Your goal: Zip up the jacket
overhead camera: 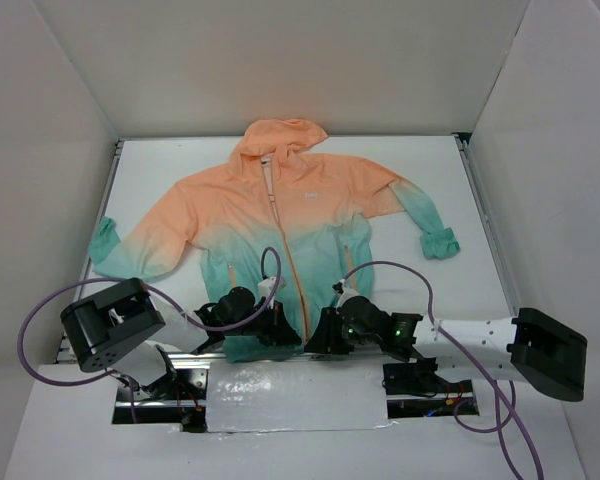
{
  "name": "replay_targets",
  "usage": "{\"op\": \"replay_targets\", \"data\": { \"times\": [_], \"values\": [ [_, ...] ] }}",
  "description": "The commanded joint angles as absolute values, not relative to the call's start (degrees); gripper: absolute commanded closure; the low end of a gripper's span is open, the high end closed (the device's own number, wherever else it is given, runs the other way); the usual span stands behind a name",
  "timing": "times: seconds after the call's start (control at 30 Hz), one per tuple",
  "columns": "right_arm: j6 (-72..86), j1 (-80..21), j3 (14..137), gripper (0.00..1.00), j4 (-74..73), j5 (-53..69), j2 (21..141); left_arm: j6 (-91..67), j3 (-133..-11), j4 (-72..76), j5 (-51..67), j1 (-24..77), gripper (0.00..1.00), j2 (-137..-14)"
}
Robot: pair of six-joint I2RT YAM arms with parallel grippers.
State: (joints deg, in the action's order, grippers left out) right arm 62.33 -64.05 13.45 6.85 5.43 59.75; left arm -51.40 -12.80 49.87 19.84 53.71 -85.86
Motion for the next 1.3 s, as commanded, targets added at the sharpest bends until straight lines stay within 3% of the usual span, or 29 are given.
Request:
{"op": "replay_targets", "data": {
  "times": [0.0, 0.37, 1.27],
  "values": [
    [64.42, -64.86, 13.09, 0.54, 9.14, 0.35, 59.41, -52.2, -14.5, 54.93, 22.06, 53.88, 1.0, -87.1],
    [64.95, -66.45, 15.73, 0.53, 5.63, -1.84, 61.17, -54.14, -15.03, 57.57, 23.56, 53.88, 1.0, -87.1],
    [72.59, -67.41, 7.04, 0.5, 10.62, -4.48, 48.62, -54.84, -17.05, 55.11, 22.67, 53.88, 1.0, -84.46]
  ]
}}
